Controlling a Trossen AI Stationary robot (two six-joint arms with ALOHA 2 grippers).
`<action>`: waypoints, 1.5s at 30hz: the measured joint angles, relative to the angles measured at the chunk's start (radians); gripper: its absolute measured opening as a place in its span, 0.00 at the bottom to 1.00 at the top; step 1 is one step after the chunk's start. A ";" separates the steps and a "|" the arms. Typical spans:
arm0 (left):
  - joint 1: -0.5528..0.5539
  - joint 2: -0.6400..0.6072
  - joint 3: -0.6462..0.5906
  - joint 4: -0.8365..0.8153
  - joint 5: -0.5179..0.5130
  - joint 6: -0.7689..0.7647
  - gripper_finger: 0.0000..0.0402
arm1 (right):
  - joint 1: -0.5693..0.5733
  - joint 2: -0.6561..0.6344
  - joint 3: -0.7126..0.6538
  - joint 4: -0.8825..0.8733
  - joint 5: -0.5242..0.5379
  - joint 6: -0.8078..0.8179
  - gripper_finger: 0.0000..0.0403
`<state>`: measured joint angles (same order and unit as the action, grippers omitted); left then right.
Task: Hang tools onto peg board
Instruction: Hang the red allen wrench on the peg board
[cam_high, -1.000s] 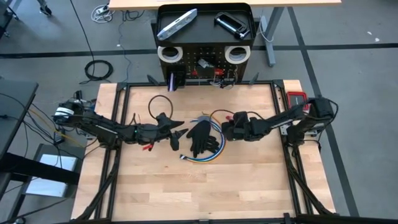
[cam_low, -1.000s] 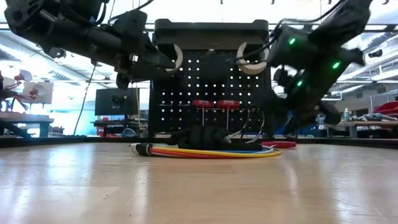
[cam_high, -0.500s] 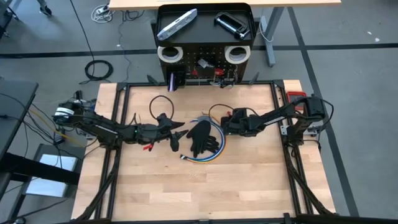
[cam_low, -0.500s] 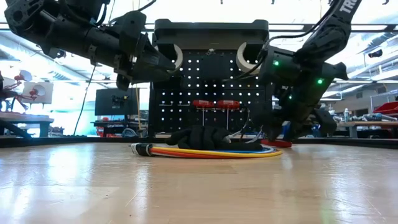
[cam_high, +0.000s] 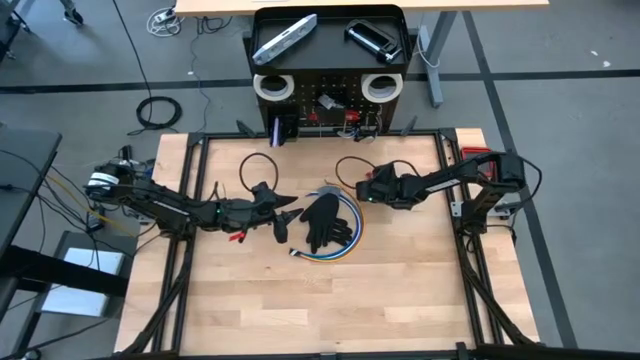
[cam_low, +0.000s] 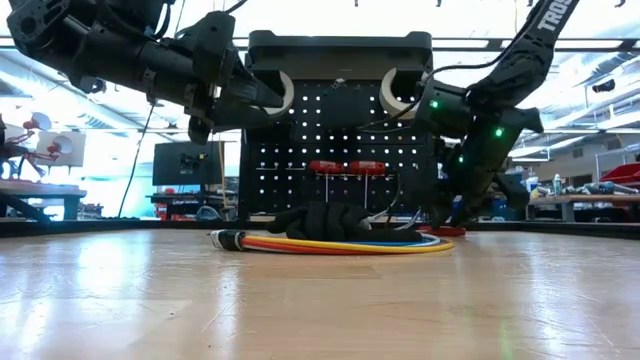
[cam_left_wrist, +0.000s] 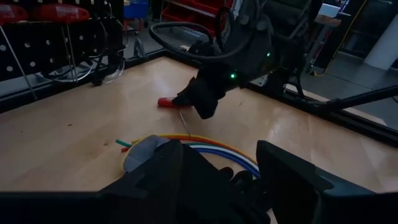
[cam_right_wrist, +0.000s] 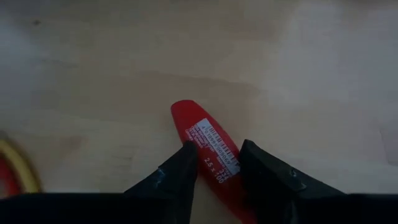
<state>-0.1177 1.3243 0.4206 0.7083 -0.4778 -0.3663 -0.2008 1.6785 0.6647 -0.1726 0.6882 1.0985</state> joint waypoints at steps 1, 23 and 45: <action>0.000 0.000 0.000 0.001 0.000 0.000 0.53 | 0.000 -0.014 -0.002 -0.007 -0.014 0.000 0.35; -0.001 0.000 0.000 0.006 0.072 -0.006 0.53 | -0.083 -0.173 -0.032 0.017 -0.296 -0.349 0.60; 0.000 0.051 0.002 0.154 0.073 -0.006 0.53 | -0.150 0.021 -0.084 0.343 -0.374 -0.651 0.27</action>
<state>-0.1181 1.3757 0.4222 0.8623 -0.4046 -0.3725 -0.3508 1.6997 0.5805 0.1702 0.3141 0.4478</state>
